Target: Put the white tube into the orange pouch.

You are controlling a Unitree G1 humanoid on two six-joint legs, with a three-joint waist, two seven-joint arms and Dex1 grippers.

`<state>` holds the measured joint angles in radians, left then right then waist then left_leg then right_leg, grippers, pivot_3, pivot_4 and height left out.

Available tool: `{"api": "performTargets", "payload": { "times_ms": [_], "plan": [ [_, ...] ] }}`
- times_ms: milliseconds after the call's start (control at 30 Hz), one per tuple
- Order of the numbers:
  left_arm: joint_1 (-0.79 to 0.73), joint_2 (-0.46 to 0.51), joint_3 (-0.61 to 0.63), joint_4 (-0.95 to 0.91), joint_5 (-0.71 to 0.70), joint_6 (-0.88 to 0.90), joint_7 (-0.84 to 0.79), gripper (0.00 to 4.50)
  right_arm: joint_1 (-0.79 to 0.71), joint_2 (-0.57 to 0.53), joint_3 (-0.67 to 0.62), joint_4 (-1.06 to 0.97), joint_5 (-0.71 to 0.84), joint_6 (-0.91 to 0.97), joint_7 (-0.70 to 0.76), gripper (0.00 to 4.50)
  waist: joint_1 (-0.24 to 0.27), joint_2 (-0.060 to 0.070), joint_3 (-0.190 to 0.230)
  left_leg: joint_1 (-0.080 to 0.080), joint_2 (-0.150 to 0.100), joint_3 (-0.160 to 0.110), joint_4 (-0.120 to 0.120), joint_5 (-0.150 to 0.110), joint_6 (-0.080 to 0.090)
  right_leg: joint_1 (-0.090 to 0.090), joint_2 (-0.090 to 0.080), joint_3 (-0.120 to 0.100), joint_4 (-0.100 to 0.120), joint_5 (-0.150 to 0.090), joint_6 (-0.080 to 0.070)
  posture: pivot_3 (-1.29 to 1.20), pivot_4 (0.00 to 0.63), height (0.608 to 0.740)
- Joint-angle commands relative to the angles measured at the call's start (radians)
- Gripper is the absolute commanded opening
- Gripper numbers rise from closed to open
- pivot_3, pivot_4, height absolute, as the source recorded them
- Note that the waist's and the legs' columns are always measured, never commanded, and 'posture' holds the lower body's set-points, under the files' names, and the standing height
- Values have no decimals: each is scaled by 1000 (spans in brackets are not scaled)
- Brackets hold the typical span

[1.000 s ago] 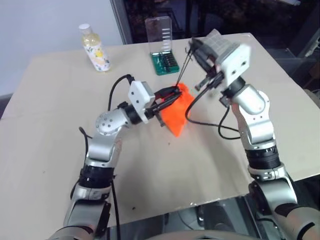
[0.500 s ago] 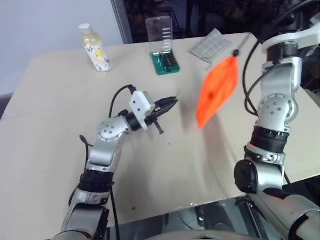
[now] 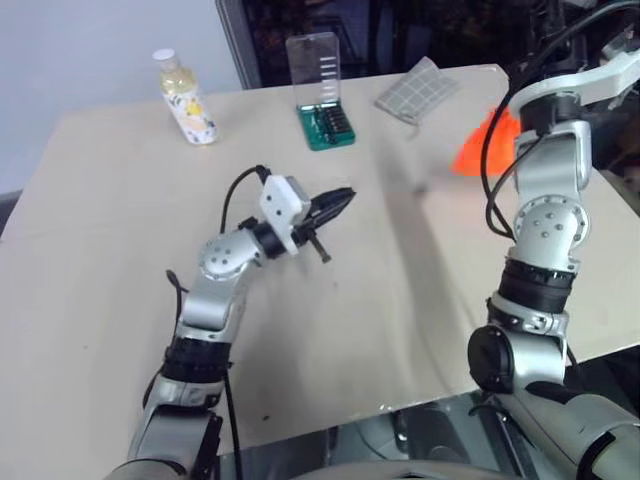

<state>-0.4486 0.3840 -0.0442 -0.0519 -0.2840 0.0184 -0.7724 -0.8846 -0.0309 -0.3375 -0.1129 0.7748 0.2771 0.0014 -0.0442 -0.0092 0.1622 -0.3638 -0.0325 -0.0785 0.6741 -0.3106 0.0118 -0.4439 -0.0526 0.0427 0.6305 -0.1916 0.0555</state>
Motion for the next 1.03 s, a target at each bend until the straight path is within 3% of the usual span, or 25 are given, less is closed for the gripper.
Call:
{"api": "performTargets", "payload": {
  "times_ms": [33, 200, 300, 433, 567, 733, 1033],
  "plan": [
    [16, 22, 35, -54, -14, 6, 11, 1354, 52, -45, 96, -124, 46, 100, 94, 619, 0, 0, 0, 0, 0, 0, 0, 0, 0, 0, 0, 0, 0, 0, 0, 0, 150, 740],
    [87, 71, 89, -118, -38, 76, 48, 3716, 247, -272, 190, -275, 159, 350, 302, 2845, 4, 0, 0, -1, 1, -1, -1, -1, 1, 0, 0, -1, -3, 0, 0, 0, 150, 740],
    [199, 128, 129, -190, -73, 188, 51, 3716, 478, -520, 215, -349, 200, 478, 545, 2845, 14, -1, -1, -2, 0, -2, 0, -1, 2, 1, -1, -2, -5, 0, 0, 0, 150, 740],
    [410, 224, 176, -264, -54, 231, 27, 3716, 698, -696, 199, -251, 28, 358, 709, 2845, 8, -1, -1, -1, 1, 1, -1, -5, 9, 3, -1, -2, -6, 0, 1, 0, 150, 740],
    [604, 272, 265, -298, -61, 225, 18, 3716, 801, -739, 180, -111, -129, 155, 834, 2845, 6, -2, 0, 4, 2, 5, 1, -6, 11, 5, 0, 2, -6, 0, 1, 0, 150, 740],
    [786, 274, 369, -316, -62, 198, 16, 3716, 818, -746, 120, 79, -197, -7, 944, 2845, 9, -3, 2, 19, 4, 4, 1, -6, 11, 21, 3, 0, -6, -1, 1, 0, 150, 740],
    [859, 241, 400, -359, -52, 180, 47, 3716, 782, -760, 115, 248, -272, -120, 1080, 2845, 13, -3, 2, 23, 5, 3, 4, -6, 11, 28, 2, -1, -7, -1, 1, 0, 150, 740]
  ]
}}
